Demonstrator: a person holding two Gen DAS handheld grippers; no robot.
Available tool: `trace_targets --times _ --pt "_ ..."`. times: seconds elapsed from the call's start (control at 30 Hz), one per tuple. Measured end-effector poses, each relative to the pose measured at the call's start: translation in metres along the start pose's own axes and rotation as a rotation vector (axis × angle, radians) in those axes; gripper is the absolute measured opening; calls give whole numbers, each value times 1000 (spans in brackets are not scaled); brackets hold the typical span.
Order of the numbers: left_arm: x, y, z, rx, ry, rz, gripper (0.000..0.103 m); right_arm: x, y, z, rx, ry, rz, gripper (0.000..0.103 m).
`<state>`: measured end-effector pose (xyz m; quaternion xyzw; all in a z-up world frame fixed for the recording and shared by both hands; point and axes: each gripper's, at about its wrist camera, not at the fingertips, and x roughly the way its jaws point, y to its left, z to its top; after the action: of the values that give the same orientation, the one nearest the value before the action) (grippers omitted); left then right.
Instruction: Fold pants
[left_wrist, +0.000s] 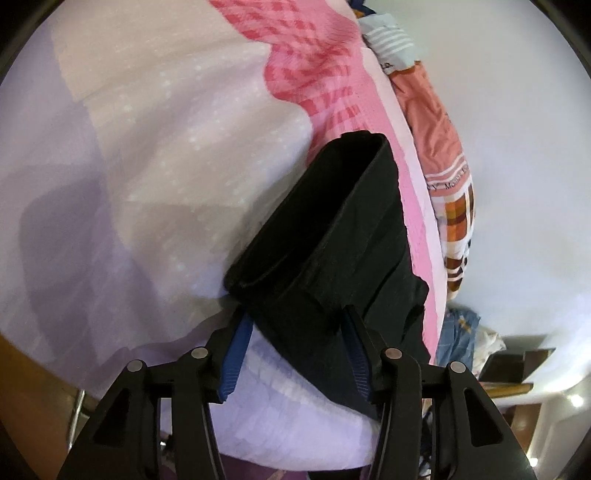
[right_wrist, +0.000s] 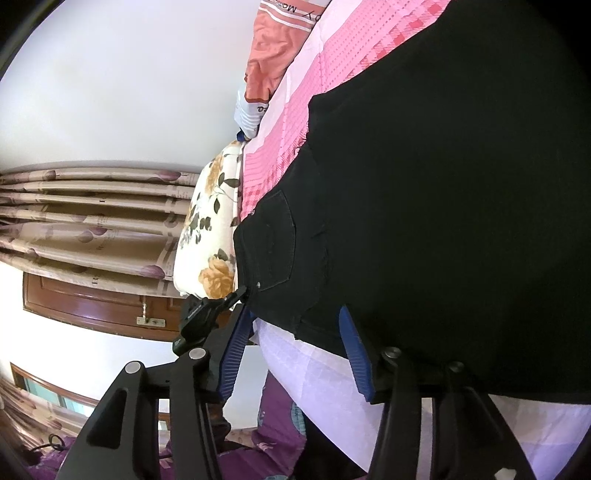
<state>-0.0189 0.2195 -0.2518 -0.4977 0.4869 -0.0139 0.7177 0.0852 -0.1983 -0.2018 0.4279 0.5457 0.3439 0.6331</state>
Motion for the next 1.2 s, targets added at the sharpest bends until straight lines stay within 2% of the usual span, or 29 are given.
trace_targets --times 0.1,0.23,0.37,0.5,0.57,0.7,0.77,0.87,0.93,1.0,1.07,1.17,1.2 --pt "1 6 0 -26 -22 -41 56 -1 0 -1 10 -3 9 51" --pt "-5 14 -5 -47 -62 -159 57 0 -1 -1 14 -5 10 53" --pt "-5 23 -3 -58 -70 -240 59 -1 -1 -1 15 -4 12 54" --pt "-16 5 -2 46 -88 -294 59 0 -3 -2 23 -2 16 56" --pt "-15 -1 -1 83 -89 -254 59 2 -3 -1 27 -1 16 56" --pt "-5 15 2 2 -67 -227 59 2 -4 -1 29 -2 19 57" --pt "-1 17 1 -9 -77 -234 60 3 -4 -1 29 -1 19 58" --pt "-2 6 -7 69 -115 -176 61 2 -3 -2 27 -3 22 60" --pt "-1 -4 -12 127 -149 -150 67 2 -4 -3 28 -1 22 61" --pt "2 -8 -15 154 -184 -152 68 3 -4 -3 29 0 21 62" --pt "5 -6 -14 143 -209 -187 68 3 -4 -3 31 0 20 62" --pt "5 2 -11 109 -197 -236 68 3 -4 -3 33 0 20 62" --pt "5 2 -10 109 -182 -227 60 4 -4 -3 34 0 19 62"
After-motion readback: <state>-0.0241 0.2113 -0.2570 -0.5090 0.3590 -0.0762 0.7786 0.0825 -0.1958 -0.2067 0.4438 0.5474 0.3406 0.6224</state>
